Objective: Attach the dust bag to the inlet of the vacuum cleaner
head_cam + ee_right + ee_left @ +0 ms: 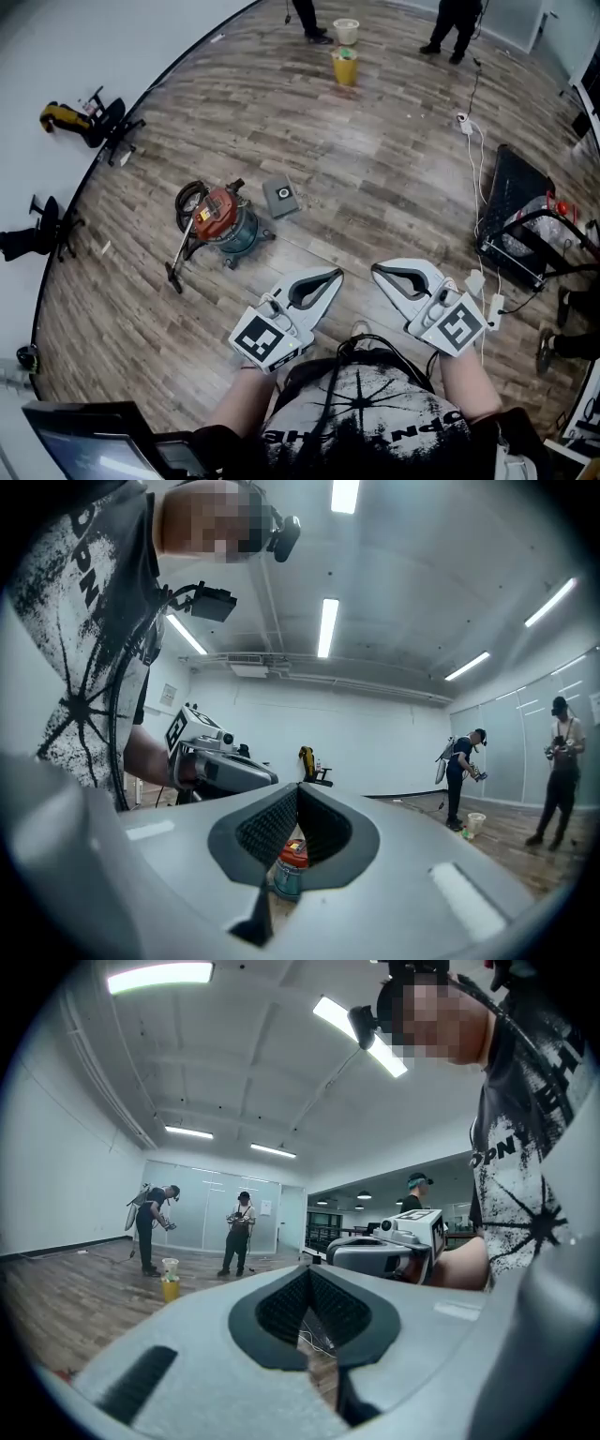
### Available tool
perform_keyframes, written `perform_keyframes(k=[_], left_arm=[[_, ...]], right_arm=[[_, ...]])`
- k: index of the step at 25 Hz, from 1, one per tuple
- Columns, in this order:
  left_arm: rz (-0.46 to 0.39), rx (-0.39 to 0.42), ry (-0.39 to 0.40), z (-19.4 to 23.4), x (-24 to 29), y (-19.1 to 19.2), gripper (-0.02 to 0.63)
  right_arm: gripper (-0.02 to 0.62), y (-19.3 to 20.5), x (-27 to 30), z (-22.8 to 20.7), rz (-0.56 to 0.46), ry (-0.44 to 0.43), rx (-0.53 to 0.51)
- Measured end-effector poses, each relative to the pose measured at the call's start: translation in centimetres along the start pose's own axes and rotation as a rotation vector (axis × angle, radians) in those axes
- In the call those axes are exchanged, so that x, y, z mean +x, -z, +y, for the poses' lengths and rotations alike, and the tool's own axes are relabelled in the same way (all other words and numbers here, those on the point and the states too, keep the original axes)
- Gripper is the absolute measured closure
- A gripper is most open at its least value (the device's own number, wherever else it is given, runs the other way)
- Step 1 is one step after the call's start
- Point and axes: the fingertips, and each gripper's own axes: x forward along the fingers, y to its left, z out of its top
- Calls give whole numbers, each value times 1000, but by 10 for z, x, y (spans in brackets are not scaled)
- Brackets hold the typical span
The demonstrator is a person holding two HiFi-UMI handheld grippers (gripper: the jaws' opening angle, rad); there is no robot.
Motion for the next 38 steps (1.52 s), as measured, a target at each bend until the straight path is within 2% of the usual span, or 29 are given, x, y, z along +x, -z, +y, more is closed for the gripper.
perform_keyframes(k=[6,10,12,17,19,21,23,28,31,35,38], left_arm=[[10,16,-42,3,18,-5,603],[-15,28,-56,5,28,-12,603],[5,20,-65,9,29,-8,603],[-7,38,-83,23,31,-14,603],[-47,51,-87,35,32,-20,603],[-72,49,-90,49,34,-22,603],[-46,29,-89,67,34,-16,603],[-68,33,-57,114,43,-27,603],[-39,38,-46,153,49,-30,604],[-107,72,-35,207,54,-51,604],[-77,37,-30,245,50,-48,604]], right_arm=[[588,2,-9,-19,-34,-27,15],[588,2,-11,-31,-47,-43,12],[588,3,-9,-35,-49,-50,15],[588,7,7,-42,-42,-76,15],[588,10,17,-47,-34,-82,2],[588,14,27,-54,-23,-81,-8],[588,14,39,-64,-20,-71,-12],[588,14,75,-93,-3,-44,-21],[588,13,106,-118,3,-26,-34],[588,14,153,-151,13,-11,-39],[588,14,187,-166,17,-7,-45]])
